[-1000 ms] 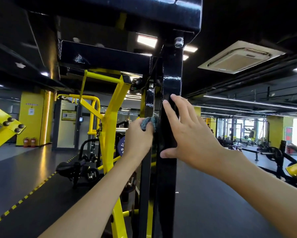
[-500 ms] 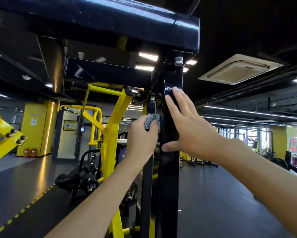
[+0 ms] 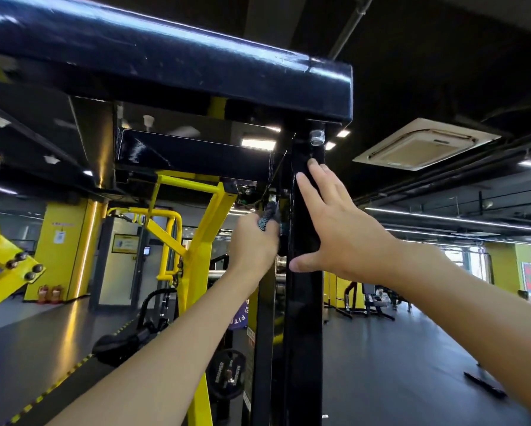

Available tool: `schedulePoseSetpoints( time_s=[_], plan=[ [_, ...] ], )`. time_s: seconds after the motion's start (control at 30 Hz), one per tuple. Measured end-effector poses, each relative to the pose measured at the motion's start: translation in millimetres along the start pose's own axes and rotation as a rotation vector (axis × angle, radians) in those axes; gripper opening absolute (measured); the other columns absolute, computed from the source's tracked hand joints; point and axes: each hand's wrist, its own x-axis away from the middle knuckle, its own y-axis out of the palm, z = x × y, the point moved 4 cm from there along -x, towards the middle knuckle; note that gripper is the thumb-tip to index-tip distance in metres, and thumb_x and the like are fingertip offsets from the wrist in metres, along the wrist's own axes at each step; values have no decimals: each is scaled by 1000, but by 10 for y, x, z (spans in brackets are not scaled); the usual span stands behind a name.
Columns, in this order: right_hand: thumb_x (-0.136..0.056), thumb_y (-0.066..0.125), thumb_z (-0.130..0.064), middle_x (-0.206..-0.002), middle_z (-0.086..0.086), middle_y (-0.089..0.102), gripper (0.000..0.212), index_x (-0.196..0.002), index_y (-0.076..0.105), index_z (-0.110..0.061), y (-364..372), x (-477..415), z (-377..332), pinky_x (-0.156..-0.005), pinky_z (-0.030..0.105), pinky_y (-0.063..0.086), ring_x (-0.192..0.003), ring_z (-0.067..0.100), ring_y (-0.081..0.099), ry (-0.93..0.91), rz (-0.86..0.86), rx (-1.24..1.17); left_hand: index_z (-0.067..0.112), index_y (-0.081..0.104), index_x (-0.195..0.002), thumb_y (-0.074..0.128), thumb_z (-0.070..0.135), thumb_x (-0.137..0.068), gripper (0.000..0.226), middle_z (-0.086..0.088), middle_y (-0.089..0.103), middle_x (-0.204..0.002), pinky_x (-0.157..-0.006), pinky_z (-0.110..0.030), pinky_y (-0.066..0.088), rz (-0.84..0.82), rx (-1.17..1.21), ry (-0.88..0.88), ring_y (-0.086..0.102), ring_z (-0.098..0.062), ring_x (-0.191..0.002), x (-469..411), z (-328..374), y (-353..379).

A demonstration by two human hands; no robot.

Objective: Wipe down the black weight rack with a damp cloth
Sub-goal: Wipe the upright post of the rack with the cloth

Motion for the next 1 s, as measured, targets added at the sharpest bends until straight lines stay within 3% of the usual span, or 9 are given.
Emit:
schedulePoseSetpoints(
  time_s=[0.17, 0.27, 0.4, 0.53, 0.67, 0.8, 0.87, 0.93, 1.0],
  plan=[
    [-66, 81, -59, -163, 1, -4, 128, -157, 3, -16, -210, -132, 55, -120, 38, 20, -150, 20, -1, 6, 66, 25, 20, 53, -75, 54, 21, -101, 25, 6, 47, -62, -43, -15, 31, 6, 42, 91, 42, -6, -53, -103, 146, -29],
    [-67, 81, -58, -163, -2, -16, 132, -158, -5, -17, -180, -179, 89, -119, 35, 19, -151, 16, -11, -2, 47, -5, 13, 64, -98, 55, 19, -99, 11, 2, 57, -72, -48, -23, 35, -16, 49, 38, 51, -13, -61, -192, 150, -8],
    [-68, 81, -56, -159, -12, -22, 131, -157, -9, -22, -120, -161, 126, -117, 34, 26, -149, 10, -16, -4, 44, -58, 19, 62, -96, 53, 17, -100, 10, 5, 62, -79, -55, -20, 39, 31, 76, 140, 55, -5, -68, -231, 289, -28],
    [-71, 78, -57, -156, -18, -28, 129, -156, -14, -26, -120, -161, 136, -116, 38, 28, -148, 9, -21, -5, 29, -69, 19, 67, -109, 54, 15, -100, 17, 5, 66, -86, -57, -21, 42, 5, 43, 75, 57, -3, -72, -369, 355, -13],
    [-72, 77, -57, -154, -21, -31, 128, -155, -15, -27, -108, -154, 140, -116, 38, 29, -146, 8, -24, -9, 24, -84, 13, 64, -90, 53, 18, -99, 15, 2, 59, -71, -52, -17, 40, 51, 62, 272, 51, -4, -58, -367, 559, -83],
    [-74, 76, -56, -154, -19, -33, 127, -155, -17, -27, -118, -145, 146, -115, 36, 30, -146, 8, -26, -6, 8, -87, 18, 62, -101, 53, 24, -100, 11, -11, 68, -97, -74, -36, 54, 44, 47, 76, 65, -24, -89, -540, 592, -14],
    [-75, 76, -57, -154, -19, -33, 126, -154, -18, -27, -117, -144, 152, -115, 36, 31, -144, 6, -29, -22, 20, -76, 16, 64, -105, 54, 24, -99, 14, -12, 69, -99, -81, -43, 56, 54, 51, 45, 66, -29, -93, -543, 603, -14],
    [-75, 75, -58, -154, -19, -33, 126, -154, -18, -27, -111, -131, 158, -116, 37, 30, -141, 4, -31, -35, 31, -73, 18, 67, -101, 54, 23, -100, 14, -7, 71, -90, -71, -40, 56, 8, 71, 127, 67, -22, -82, -395, 652, -94],
    [-74, 76, -58, -155, -18, -30, 125, -155, -15, -28, -91, -132, 179, -116, 38, 29, -144, 5, -26, -49, 38, -95, 20, 68, -103, 56, 18, -100, 13, 4, 69, -87, -66, -26, 54, -26, -22, 291, 65, -8, -76, -176, 743, -218]
  ],
)
